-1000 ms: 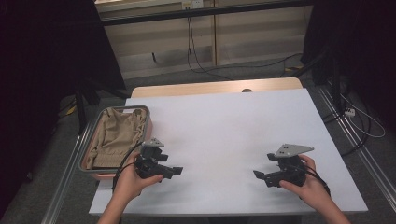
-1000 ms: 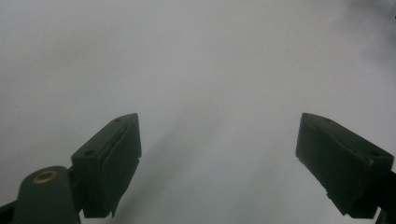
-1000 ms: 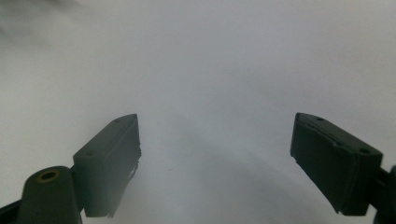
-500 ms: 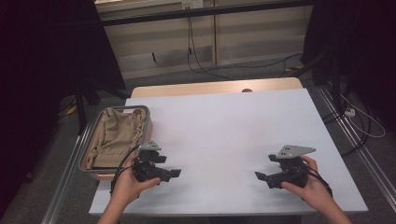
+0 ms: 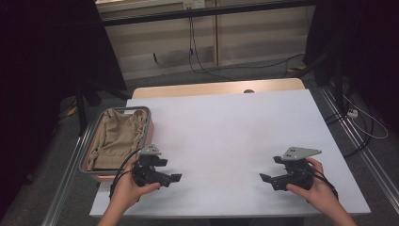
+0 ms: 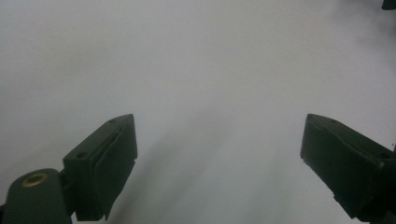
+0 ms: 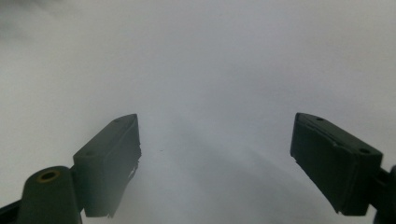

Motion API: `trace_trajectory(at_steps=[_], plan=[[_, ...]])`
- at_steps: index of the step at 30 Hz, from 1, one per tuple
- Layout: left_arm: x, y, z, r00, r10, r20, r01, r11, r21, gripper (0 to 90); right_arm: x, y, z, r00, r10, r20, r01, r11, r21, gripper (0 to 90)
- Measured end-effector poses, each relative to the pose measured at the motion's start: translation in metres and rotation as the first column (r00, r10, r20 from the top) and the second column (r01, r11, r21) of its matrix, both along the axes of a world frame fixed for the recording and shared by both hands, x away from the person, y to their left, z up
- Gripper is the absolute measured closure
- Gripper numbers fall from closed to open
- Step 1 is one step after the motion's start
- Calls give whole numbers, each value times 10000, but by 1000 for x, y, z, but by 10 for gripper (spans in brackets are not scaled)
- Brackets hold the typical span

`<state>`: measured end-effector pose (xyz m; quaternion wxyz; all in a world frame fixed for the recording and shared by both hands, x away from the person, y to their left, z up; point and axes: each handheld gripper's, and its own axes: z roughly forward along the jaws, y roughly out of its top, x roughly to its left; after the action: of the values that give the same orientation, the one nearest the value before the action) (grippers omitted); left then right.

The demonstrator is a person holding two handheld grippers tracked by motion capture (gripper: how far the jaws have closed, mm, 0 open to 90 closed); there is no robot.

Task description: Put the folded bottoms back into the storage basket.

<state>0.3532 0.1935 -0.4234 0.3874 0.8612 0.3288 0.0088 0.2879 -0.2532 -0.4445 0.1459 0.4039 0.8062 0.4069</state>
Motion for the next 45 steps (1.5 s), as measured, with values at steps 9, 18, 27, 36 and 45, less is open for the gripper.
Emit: trace_trajectory(at_steps=[9, 18, 27, 36, 45], plan=[[-3, 3, -7, 9998, -186, 2, 186, 9998, 119, 95, -3, -6, -1, 10000, -86, -29, 85, 9999, -56, 155], [-5, 5, -8, 9995, -272, 128, 271, 9996, 60, 87, -7, -13, -3, 9998, -207, -51, 207, 9998, -84, 154], [-8, 11, -12, 9993, -341, 145, 339, 9993, 151, 83, -7, -12, -2, 9999, -143, -31, 143, 9999, -66, 155], [-12, 15, -10, 9989, -409, 232, 408, 9992, 15, 85, -7, -13, -3, 9999, -111, -28, 111, 9998, -143, 155], [-12, 16, -10, 9985, -462, 294, 464, 9989, -60, 82, -7, -15, -2, 9999, -145, 53, 145, 9998, -114, 155]])
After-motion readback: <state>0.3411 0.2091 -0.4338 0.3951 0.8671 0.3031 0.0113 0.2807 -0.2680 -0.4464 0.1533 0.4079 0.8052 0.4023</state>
